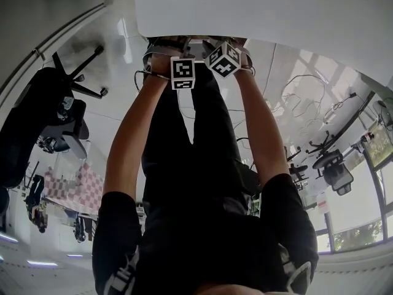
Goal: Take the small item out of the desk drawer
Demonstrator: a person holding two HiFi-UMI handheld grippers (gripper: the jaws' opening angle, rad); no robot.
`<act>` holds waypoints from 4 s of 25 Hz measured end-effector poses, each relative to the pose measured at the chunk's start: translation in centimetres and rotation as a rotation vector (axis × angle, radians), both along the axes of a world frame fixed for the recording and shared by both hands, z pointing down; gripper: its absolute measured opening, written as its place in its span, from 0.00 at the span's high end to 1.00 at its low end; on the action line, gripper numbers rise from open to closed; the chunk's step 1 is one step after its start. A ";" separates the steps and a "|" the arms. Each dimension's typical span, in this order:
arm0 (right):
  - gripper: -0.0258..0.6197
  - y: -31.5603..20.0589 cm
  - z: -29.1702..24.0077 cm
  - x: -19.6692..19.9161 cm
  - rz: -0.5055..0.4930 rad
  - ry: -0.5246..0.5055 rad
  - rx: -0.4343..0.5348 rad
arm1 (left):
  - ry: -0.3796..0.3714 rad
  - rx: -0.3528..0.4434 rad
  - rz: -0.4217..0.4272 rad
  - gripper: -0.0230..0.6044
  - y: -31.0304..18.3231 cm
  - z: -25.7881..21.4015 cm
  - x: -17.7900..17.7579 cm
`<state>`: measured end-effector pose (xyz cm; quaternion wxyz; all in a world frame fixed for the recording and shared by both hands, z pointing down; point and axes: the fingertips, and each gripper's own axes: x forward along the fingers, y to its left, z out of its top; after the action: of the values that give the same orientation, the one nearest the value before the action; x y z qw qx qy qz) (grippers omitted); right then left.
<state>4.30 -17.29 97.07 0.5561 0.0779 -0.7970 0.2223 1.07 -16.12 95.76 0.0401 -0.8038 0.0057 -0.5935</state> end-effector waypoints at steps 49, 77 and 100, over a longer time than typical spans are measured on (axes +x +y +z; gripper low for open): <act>0.83 2.7 -27.2 8.3 0.402 -0.297 0.226 | 0.205 0.020 -0.829 0.82 7.0 -23.7 -2.4; 0.89 5.4 -63.0 1.7 0.709 -0.744 0.753 | 1.043 0.411 -0.982 0.82 5.1 -62.4 -6.8; 0.92 4.4 -64.6 0.2 0.769 -0.757 0.801 | 1.087 0.379 -0.914 0.82 5.0 -61.9 -8.1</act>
<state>4.54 -12.87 32.52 0.0477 0.4732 -0.8735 0.1034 -7.00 -11.11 33.89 -0.0817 -0.8813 0.4619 -0.0577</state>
